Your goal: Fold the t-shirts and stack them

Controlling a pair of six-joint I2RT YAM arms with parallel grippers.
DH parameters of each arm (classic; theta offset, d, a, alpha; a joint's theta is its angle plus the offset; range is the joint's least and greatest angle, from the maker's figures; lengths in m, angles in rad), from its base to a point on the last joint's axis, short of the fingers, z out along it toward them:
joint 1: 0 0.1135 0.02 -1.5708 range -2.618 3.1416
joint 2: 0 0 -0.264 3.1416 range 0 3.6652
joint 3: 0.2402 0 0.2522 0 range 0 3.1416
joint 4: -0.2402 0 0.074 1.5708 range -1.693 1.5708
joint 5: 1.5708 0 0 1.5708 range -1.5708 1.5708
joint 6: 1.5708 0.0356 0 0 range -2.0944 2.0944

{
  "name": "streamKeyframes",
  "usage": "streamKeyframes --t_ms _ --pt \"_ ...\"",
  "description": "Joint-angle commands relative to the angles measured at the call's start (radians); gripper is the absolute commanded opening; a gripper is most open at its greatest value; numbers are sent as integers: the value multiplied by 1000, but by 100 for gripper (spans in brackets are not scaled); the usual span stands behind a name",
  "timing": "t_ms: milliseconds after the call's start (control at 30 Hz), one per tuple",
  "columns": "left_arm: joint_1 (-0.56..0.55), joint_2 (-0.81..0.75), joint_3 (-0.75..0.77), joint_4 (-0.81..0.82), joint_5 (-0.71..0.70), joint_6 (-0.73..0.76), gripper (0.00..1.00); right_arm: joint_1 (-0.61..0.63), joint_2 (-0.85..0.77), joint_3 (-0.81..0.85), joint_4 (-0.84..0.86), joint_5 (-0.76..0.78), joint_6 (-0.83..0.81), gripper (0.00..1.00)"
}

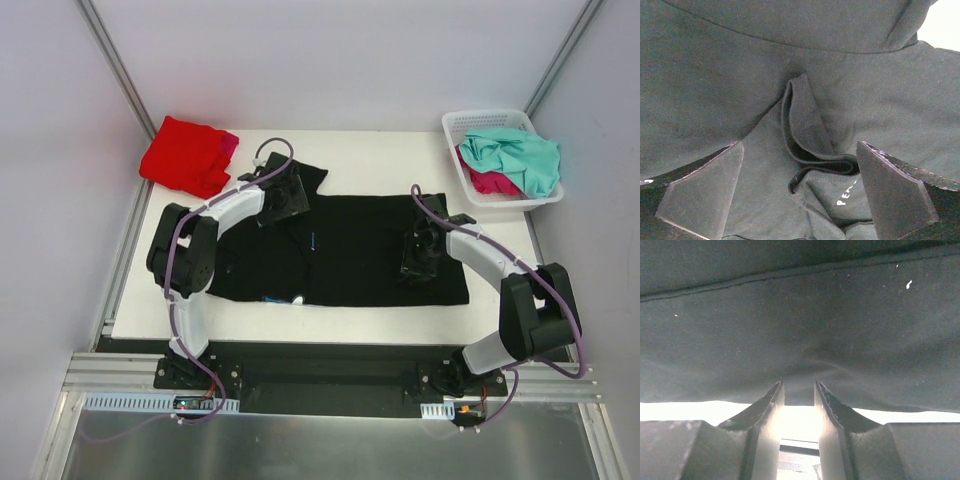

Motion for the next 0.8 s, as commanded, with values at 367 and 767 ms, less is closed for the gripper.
streamKeyframes --t_ms 367,767 --pt "78 45 93 12 -16 1 87 4 -12 -37 12 -43 -32 33" --pt "78 122 138 17 16 -13 51 4 -23 -31 -5 -46 -42 33"
